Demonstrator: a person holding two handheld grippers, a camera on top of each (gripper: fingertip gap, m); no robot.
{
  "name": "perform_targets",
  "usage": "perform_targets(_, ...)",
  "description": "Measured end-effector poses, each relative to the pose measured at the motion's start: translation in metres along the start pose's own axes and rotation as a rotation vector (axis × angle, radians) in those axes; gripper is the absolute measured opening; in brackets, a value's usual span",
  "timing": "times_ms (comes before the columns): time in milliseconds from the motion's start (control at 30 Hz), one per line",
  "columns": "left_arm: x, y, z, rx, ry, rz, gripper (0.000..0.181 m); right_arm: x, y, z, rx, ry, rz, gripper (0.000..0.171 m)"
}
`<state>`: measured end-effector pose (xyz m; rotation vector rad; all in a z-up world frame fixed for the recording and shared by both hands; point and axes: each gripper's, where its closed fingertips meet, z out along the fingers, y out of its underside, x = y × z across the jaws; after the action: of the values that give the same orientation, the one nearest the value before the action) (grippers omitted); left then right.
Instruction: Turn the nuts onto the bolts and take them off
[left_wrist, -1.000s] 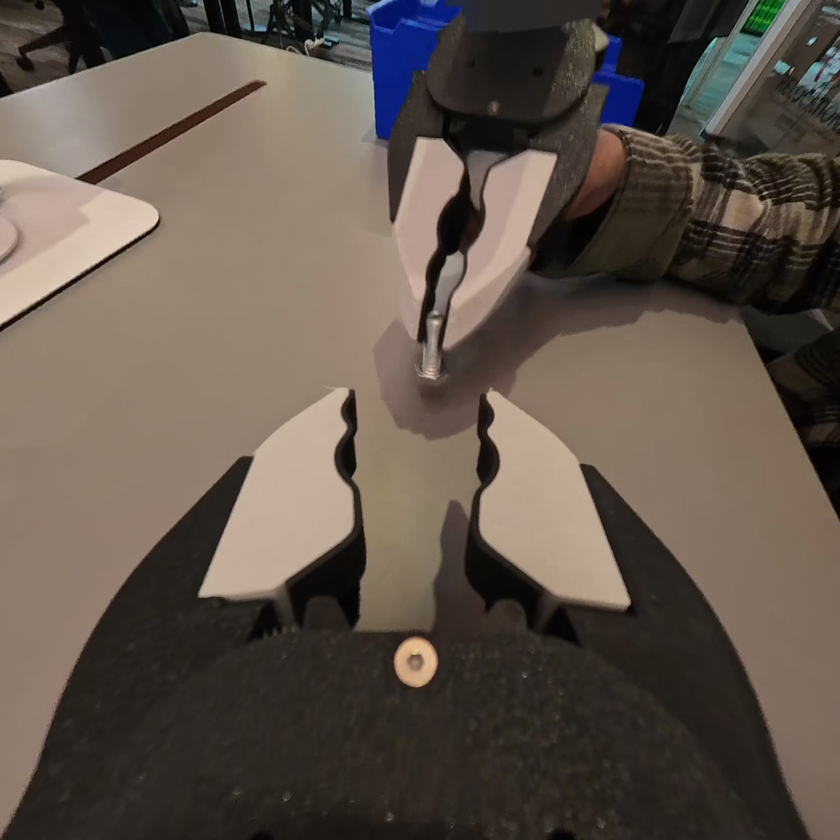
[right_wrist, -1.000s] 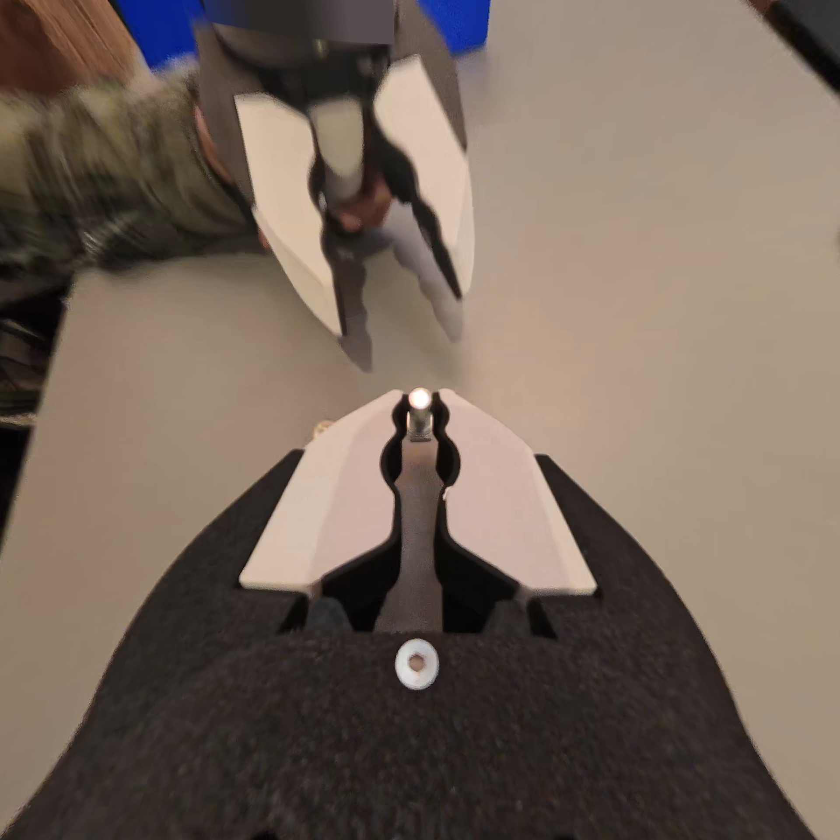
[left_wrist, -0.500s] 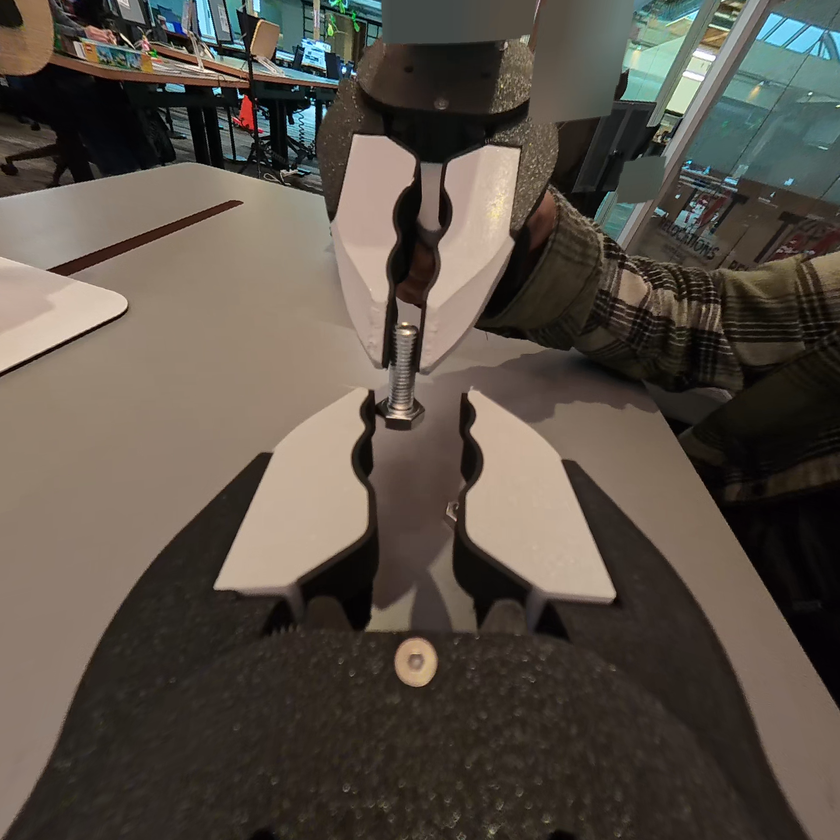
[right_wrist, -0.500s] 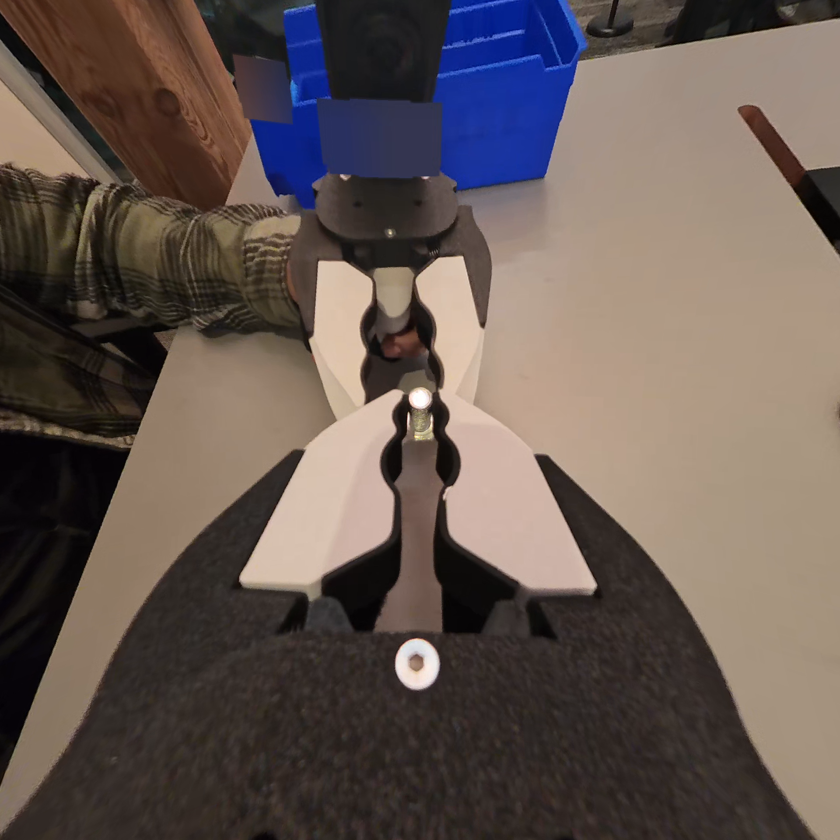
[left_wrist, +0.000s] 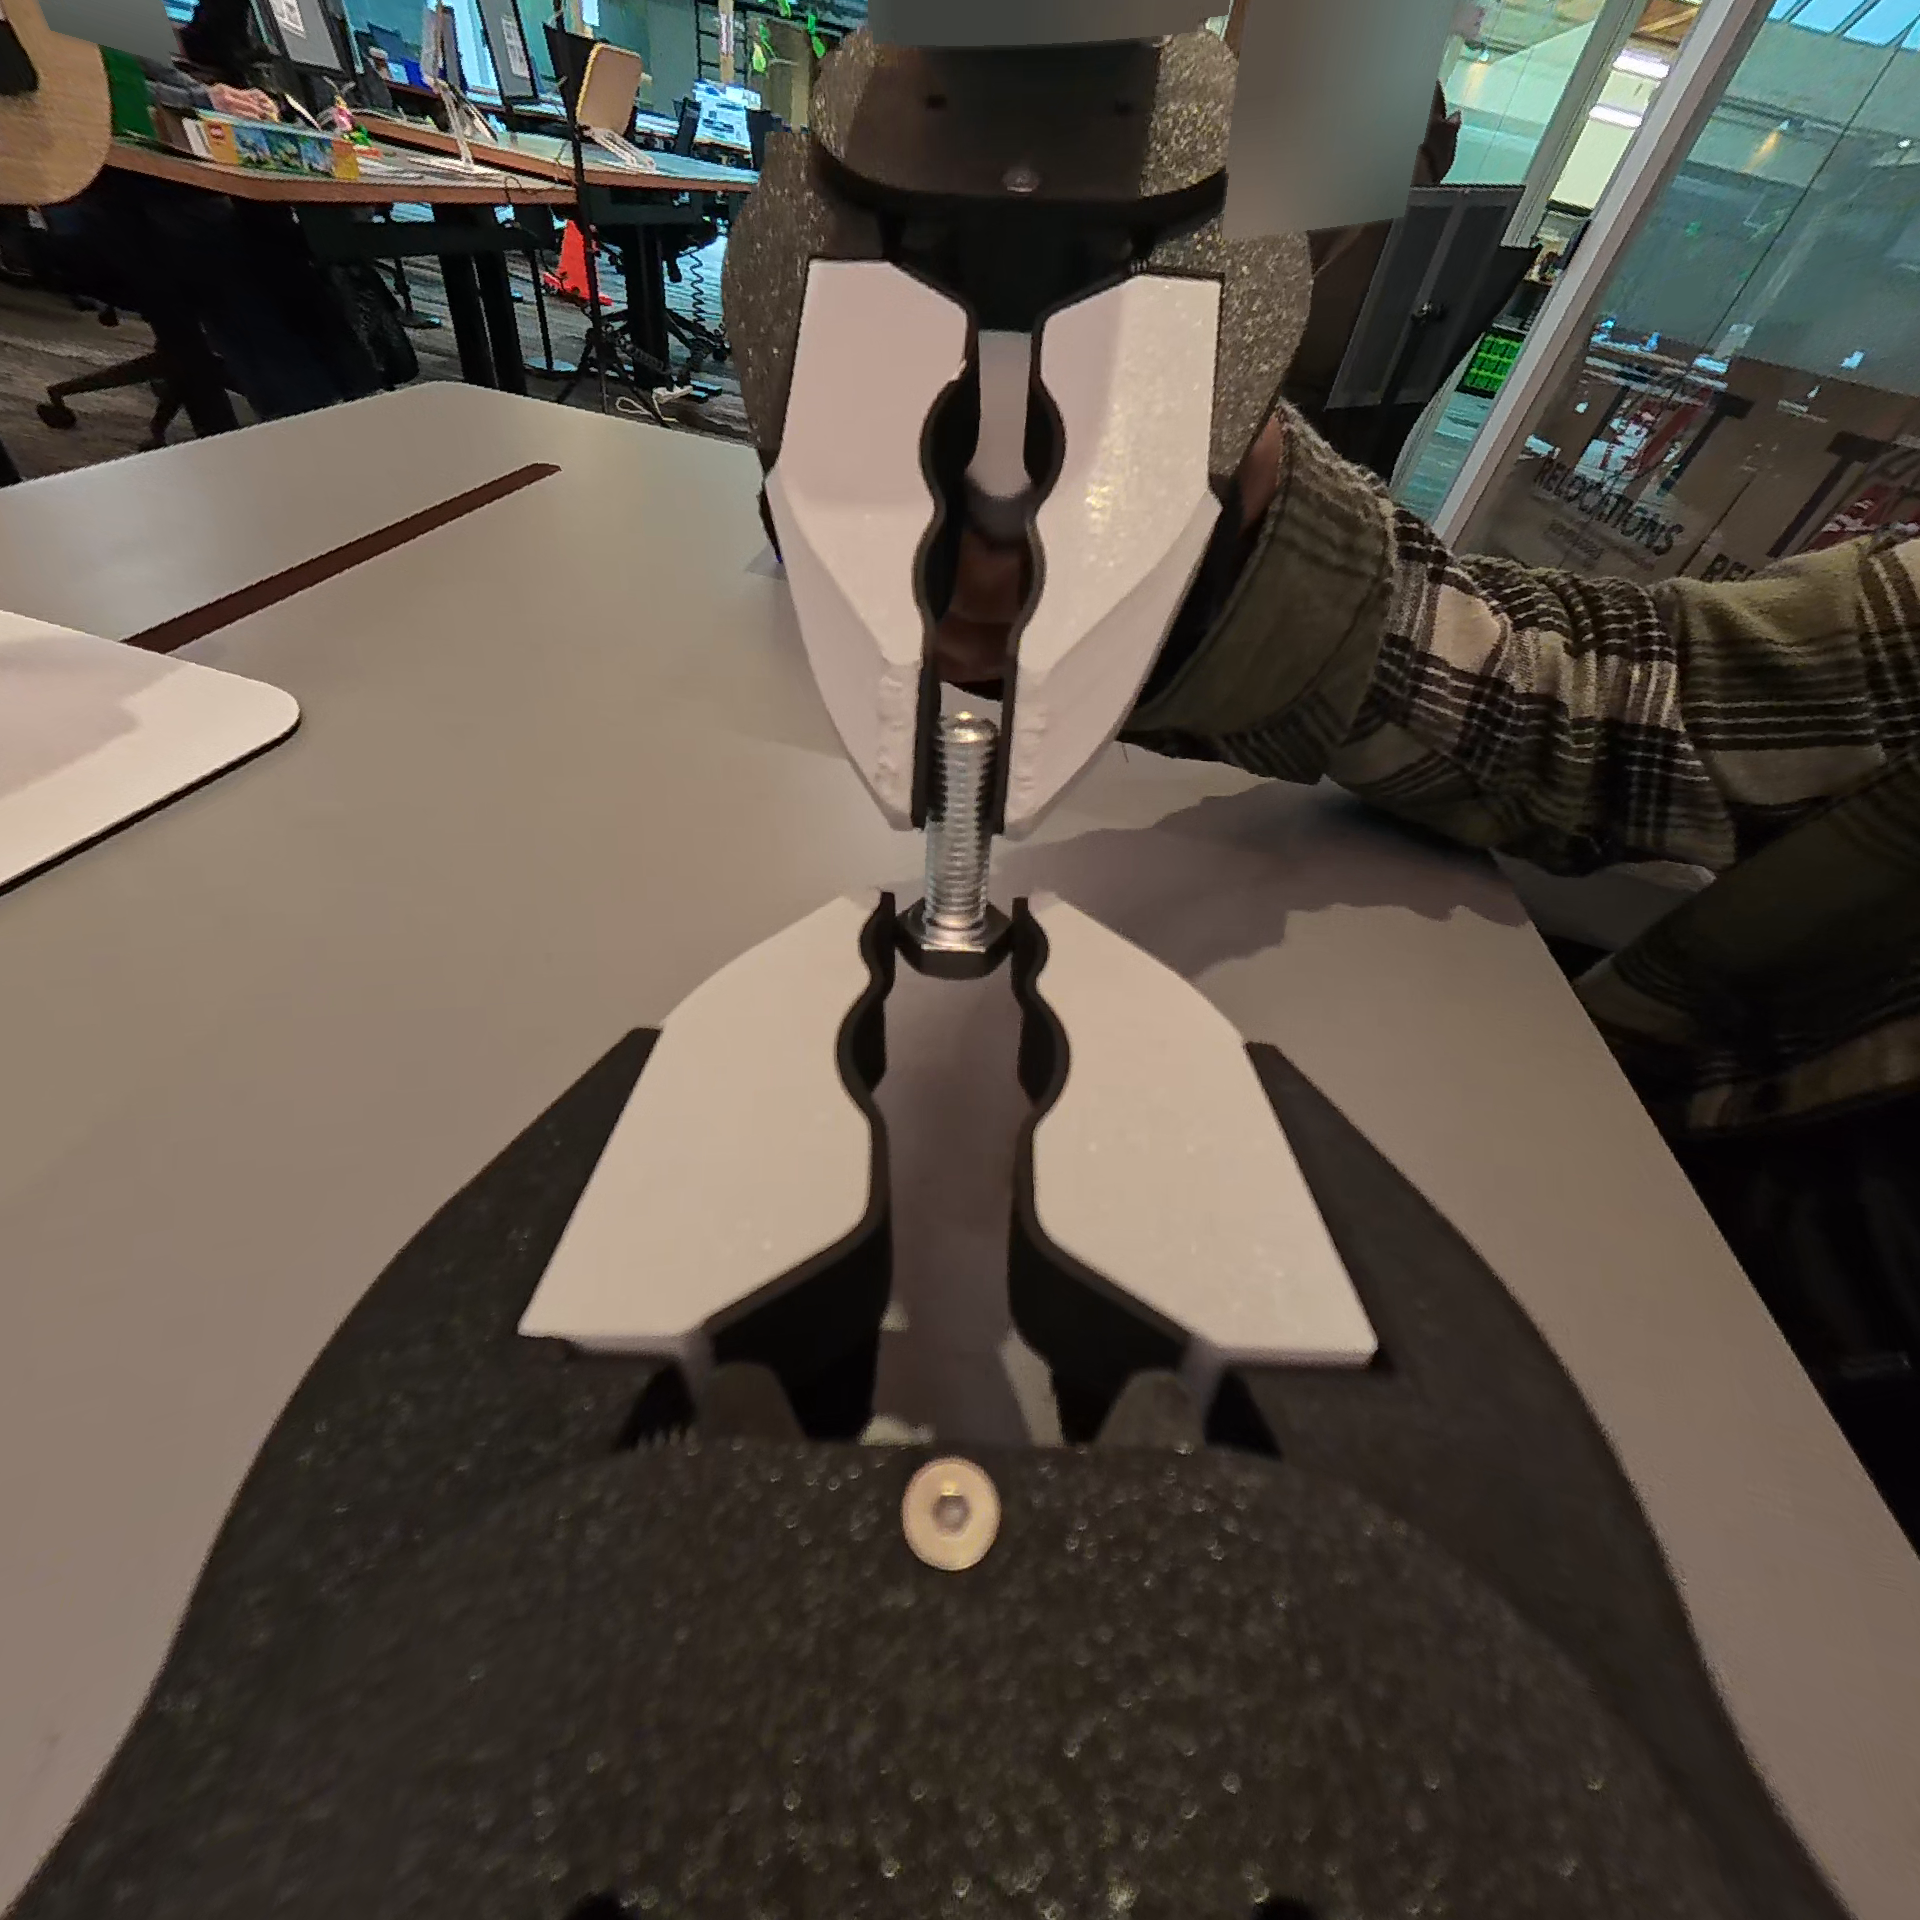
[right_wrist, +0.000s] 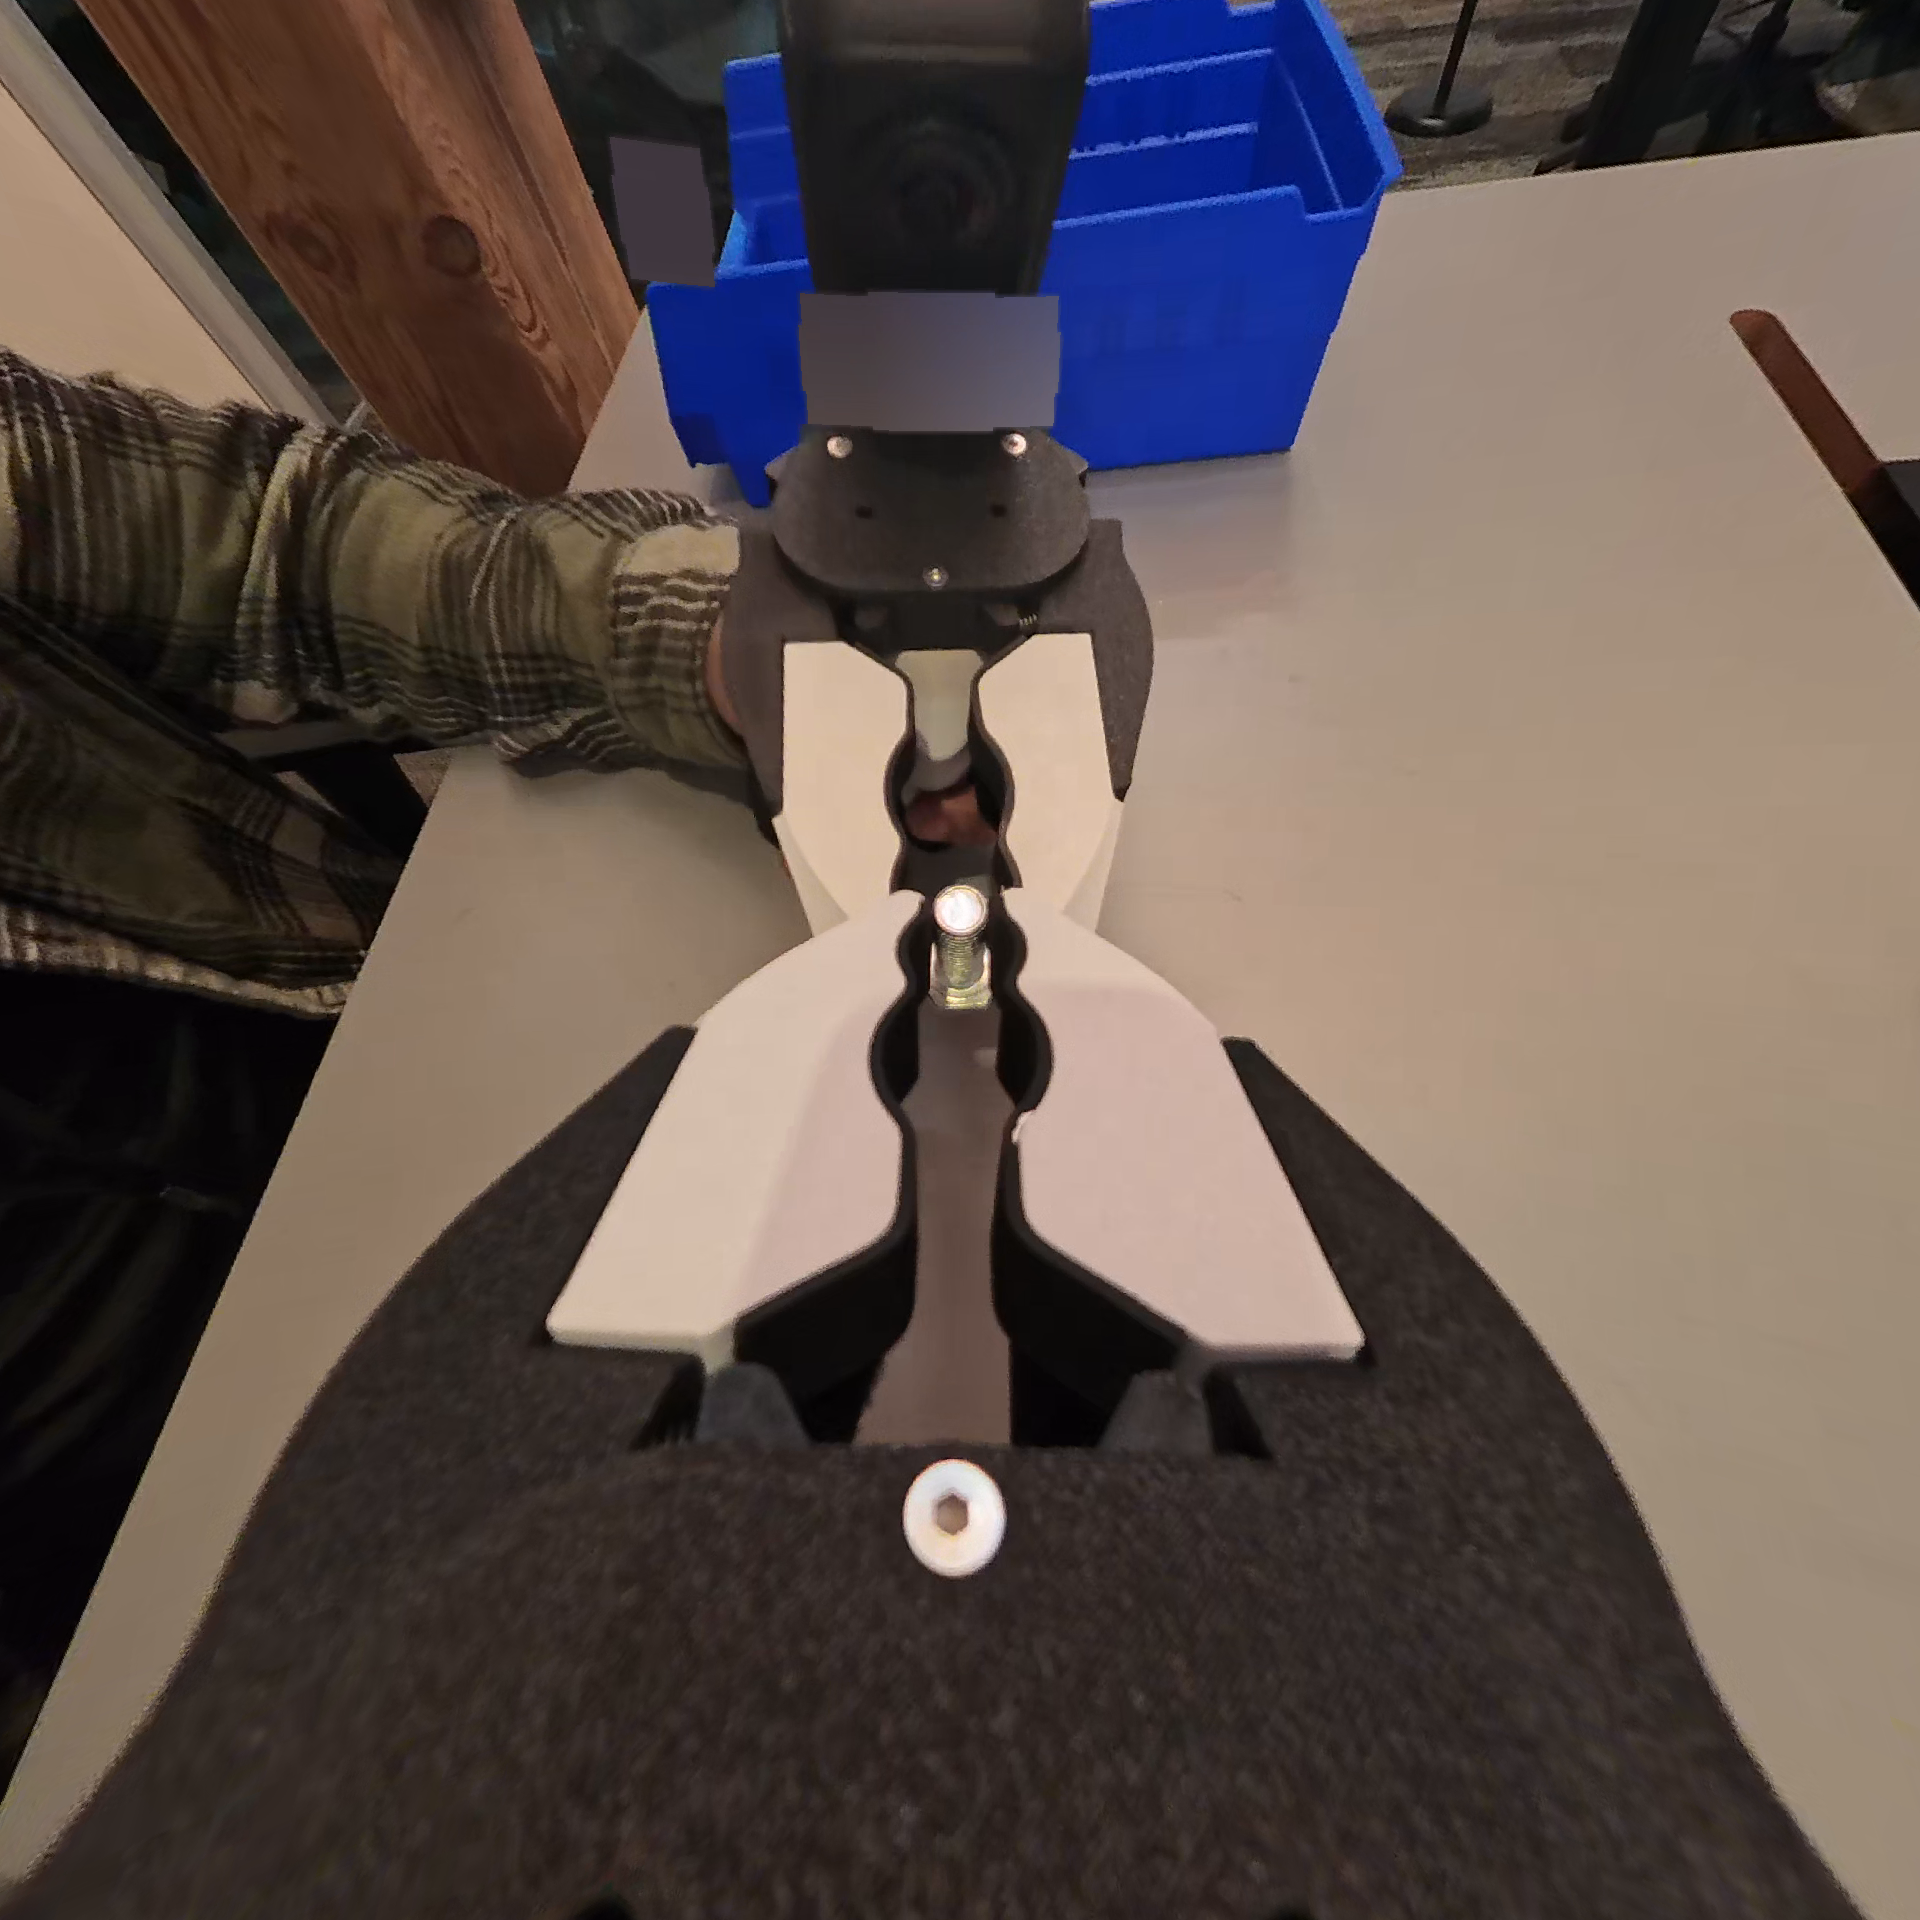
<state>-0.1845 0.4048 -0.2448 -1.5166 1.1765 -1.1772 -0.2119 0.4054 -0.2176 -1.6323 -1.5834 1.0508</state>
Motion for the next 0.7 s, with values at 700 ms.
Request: perform_targets(700,-0.03,-0.025,-0.04,0.177,-0.169,-0.053,0.02,-0.036,0.104,0.016,-0.208,0.126,0.127,0.03)
